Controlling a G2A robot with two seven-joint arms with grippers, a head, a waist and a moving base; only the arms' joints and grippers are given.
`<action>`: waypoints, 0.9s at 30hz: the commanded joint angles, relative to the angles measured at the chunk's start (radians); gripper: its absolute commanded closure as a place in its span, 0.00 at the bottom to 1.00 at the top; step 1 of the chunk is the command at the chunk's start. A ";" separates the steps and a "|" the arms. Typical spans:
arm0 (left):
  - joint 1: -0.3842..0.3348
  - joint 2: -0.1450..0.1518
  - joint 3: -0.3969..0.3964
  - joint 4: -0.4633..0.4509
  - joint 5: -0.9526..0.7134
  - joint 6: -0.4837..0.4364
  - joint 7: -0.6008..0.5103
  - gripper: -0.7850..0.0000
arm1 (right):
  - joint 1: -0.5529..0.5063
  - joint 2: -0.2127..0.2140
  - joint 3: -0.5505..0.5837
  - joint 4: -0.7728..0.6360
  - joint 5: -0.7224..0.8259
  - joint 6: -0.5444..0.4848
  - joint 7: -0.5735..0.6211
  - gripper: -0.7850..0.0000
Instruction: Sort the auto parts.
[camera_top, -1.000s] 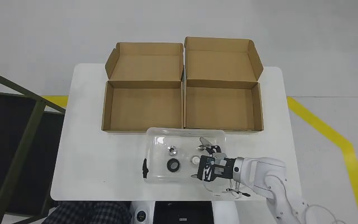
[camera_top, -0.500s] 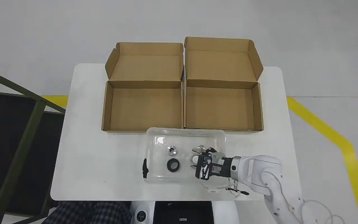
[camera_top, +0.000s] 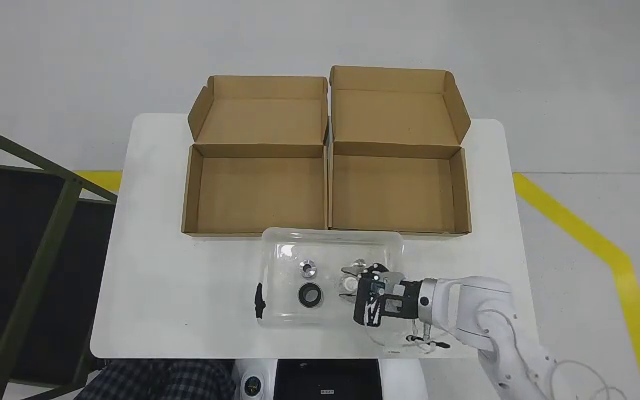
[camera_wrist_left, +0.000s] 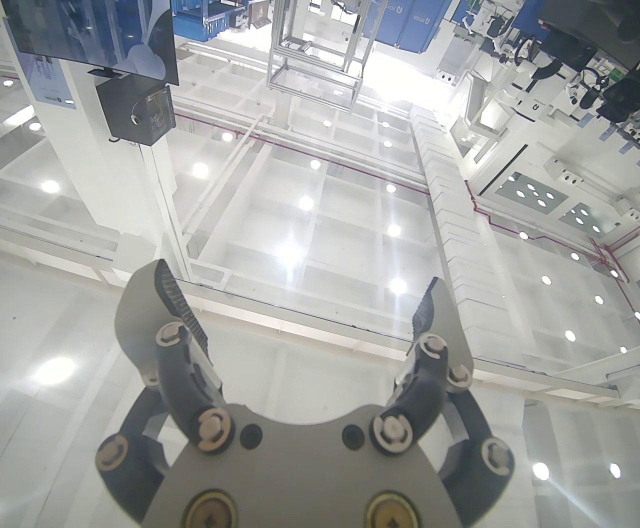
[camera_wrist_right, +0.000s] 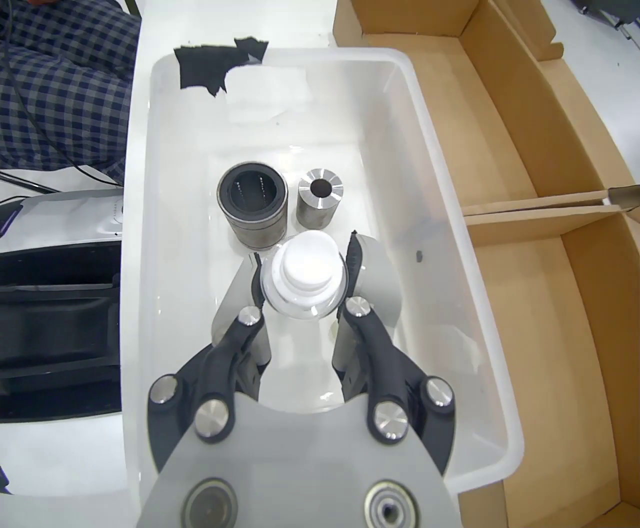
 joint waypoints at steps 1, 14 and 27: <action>0.000 0.000 0.000 0.000 0.000 0.000 0.000 0.00 | -0.008 0.004 0.020 -0.016 0.020 -0.004 -0.011 1.00; 0.000 0.000 0.000 0.000 0.000 0.000 0.000 0.00 | -0.034 0.014 0.112 -0.015 0.303 0.021 -0.181 1.00; 0.000 0.000 0.000 0.000 0.000 0.000 0.000 0.00 | 0.014 0.010 0.149 0.031 0.574 0.117 -0.310 1.00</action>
